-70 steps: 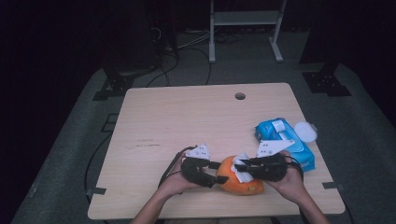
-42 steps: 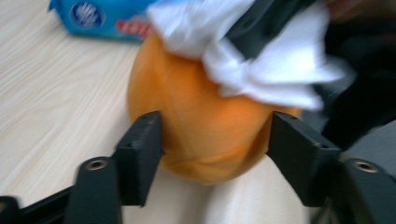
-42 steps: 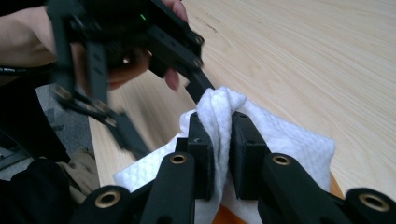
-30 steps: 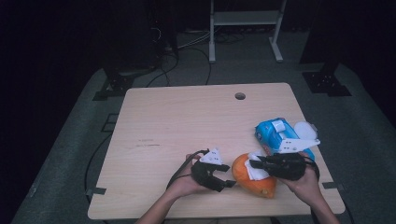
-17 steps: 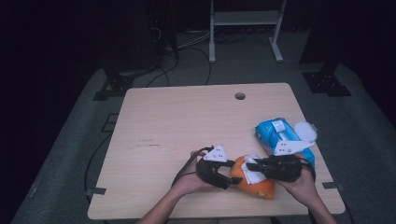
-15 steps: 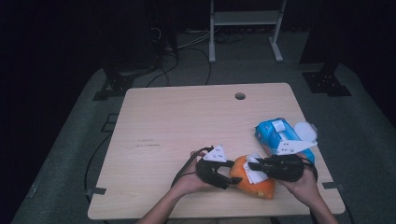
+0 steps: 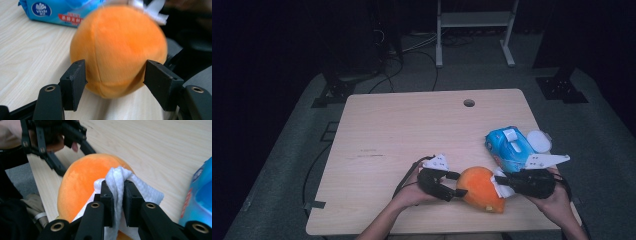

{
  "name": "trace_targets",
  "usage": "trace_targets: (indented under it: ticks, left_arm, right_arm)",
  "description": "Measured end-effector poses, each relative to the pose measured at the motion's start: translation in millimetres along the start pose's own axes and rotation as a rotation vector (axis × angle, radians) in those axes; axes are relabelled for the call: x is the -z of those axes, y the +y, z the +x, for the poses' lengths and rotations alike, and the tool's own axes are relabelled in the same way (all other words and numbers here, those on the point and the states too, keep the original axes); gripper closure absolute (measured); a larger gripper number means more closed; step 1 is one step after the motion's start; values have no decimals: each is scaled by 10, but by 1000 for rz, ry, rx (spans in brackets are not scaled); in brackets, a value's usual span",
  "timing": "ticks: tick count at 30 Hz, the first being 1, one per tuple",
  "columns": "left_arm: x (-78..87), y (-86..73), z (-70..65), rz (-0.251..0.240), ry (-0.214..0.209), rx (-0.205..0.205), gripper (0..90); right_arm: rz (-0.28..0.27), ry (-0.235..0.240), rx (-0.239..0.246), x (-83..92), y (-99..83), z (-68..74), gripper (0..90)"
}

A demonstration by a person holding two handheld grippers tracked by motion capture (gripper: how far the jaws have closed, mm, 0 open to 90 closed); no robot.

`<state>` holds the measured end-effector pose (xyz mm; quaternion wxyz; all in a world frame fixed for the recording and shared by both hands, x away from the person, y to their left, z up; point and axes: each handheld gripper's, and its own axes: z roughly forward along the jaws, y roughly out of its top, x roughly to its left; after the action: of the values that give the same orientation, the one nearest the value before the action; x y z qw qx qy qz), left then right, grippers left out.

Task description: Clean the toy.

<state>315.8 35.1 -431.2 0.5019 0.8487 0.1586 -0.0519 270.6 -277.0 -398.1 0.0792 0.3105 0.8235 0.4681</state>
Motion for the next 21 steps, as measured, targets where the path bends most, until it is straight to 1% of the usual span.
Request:
trace_targets:
  ticks: [3,4,7,12,14,16,17,20,21]
  left_arm:
    - [6,29,-7,-13,-16,3,323]
    - [6,39,-11,-13,-21,2,316]
    - [-23,47,6,6,-19,-3,289]
    - [-57,34,70,15,-57,26,258]
    - [-45,31,71,15,-65,28,249]
    - [-16,26,80,-7,-84,35,249]
    - [-10,24,80,-5,-82,32,249]
    - [-14,30,59,10,-74,-1,228]
    - [-19,33,54,12,-74,-4,225]
  right_arm:
    - [9,11,7,-55,4,25,788]
    - [14,13,18,-79,11,36,788]
    - [26,20,28,-141,27,69,788]
    - [25,32,23,-200,28,71,788]
    - [29,39,20,-222,27,77,788]
    - [30,47,19,-237,27,83,788]
    - [29,51,22,-240,27,85,788]
    - [28,50,25,-243,25,97,788]
    - [28,50,26,-243,24,99,788]
